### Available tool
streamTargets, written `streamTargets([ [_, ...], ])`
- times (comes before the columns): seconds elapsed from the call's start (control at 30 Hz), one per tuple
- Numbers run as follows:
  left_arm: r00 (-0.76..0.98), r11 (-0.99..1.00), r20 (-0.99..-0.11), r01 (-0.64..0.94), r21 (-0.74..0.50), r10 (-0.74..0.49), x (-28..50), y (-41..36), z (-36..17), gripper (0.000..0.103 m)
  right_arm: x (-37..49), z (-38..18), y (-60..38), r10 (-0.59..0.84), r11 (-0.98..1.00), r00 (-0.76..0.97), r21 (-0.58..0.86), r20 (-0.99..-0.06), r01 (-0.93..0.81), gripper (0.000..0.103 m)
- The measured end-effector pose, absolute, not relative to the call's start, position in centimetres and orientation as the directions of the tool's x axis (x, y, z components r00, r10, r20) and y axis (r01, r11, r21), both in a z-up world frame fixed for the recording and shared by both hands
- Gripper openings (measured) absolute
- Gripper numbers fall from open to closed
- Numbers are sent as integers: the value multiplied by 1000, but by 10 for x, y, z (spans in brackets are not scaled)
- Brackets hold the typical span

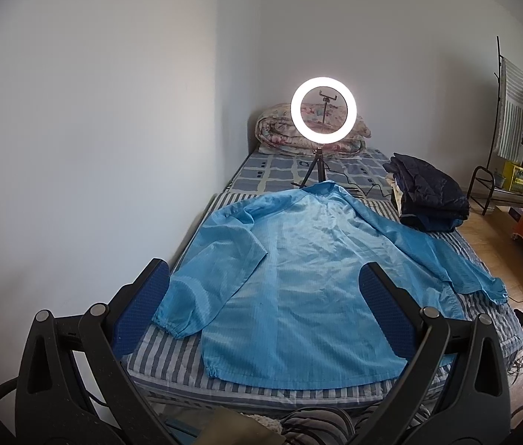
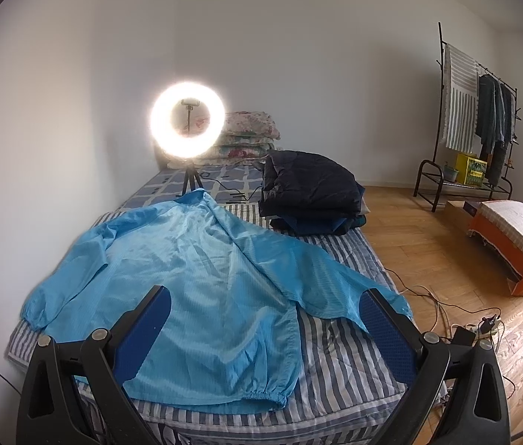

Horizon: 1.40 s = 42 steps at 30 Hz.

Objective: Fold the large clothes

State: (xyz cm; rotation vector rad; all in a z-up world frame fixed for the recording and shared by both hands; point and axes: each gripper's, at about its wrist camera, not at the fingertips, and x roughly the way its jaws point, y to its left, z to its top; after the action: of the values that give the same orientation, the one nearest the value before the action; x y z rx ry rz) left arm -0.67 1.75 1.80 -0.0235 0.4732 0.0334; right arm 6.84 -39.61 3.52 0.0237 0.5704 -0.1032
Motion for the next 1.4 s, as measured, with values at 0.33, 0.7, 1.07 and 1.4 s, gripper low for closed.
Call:
streamTargets([
  [0.33, 879, 997, -473, -76, -14, 60, 0, 35, 3, 103, 76, 31, -384, -69, 997, 834, -14, -547, 74, 103],
  [0.7, 834, 981, -534, -187, -41, 137, 5, 91, -43, 103, 96, 22, -369, -37, 999, 826, -21, -563, 30, 103],
  [1.07, 772, 949, -629, -257, -182, 88, 11, 142, -102, 82, 122, 3, -328, 88, 990, 839, -48, -537, -135, 100],
  [1.4, 703, 851, -707, -324, -413, -76, 33, 165, -172, 62, 165, -34, -260, 355, 909, 712, 47, -606, -414, 85],
])
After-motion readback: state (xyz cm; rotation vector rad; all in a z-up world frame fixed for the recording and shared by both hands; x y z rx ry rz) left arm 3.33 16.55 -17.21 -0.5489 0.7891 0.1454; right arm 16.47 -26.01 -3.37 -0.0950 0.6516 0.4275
